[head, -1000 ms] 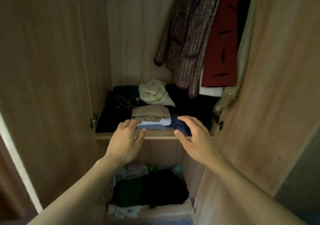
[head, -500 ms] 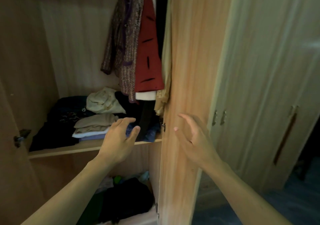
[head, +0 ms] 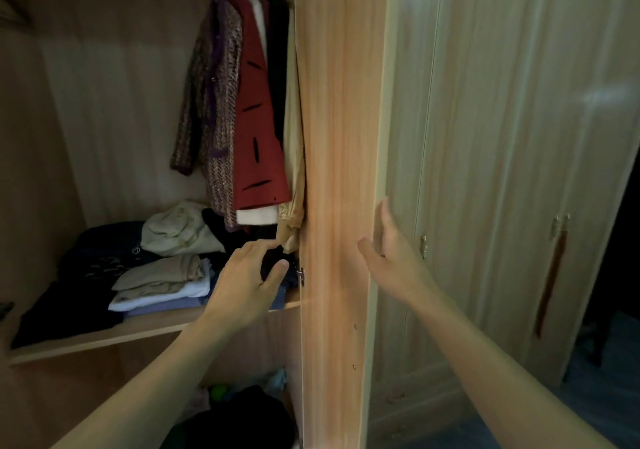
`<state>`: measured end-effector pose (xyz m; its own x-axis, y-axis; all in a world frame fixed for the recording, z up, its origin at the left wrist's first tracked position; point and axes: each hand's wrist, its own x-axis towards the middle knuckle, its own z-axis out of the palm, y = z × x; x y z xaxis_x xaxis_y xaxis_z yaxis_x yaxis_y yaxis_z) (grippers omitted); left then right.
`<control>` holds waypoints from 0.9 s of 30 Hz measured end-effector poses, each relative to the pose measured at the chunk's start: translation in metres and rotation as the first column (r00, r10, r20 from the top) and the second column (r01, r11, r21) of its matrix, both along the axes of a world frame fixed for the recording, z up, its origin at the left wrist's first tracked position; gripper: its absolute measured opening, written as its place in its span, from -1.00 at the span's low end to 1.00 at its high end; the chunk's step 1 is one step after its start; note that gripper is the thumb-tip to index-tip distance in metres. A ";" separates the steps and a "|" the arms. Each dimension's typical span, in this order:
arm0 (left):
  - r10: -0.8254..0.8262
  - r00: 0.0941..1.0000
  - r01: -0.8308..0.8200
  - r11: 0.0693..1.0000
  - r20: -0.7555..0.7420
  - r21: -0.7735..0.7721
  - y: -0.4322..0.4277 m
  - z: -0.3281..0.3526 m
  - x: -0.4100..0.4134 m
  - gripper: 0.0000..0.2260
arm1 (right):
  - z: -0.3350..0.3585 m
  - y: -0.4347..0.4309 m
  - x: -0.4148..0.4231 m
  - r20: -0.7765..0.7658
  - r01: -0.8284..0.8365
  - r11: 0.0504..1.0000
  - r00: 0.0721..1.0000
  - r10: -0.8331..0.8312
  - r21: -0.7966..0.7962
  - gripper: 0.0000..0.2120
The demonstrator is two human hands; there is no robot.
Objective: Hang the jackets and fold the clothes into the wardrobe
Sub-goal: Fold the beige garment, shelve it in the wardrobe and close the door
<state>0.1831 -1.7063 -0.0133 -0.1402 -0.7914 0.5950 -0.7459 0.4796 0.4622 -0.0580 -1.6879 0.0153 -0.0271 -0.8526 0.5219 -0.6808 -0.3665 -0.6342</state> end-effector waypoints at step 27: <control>-0.073 0.990 0.073 0.997 0.120 0.003 -0.012 -0.037 0.081 -0.63 | -0.031 -0.046 0.148 -0.075 -0.304 0.909 0.953 0.295 -0.286 -0.17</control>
<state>0.2640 -1.7186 -0.0500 -0.2678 -0.7758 0.5713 -0.7587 0.5353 0.3712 0.0904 -1.7339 -0.0161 0.2248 -0.6284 0.7447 -0.5272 -0.7212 -0.4495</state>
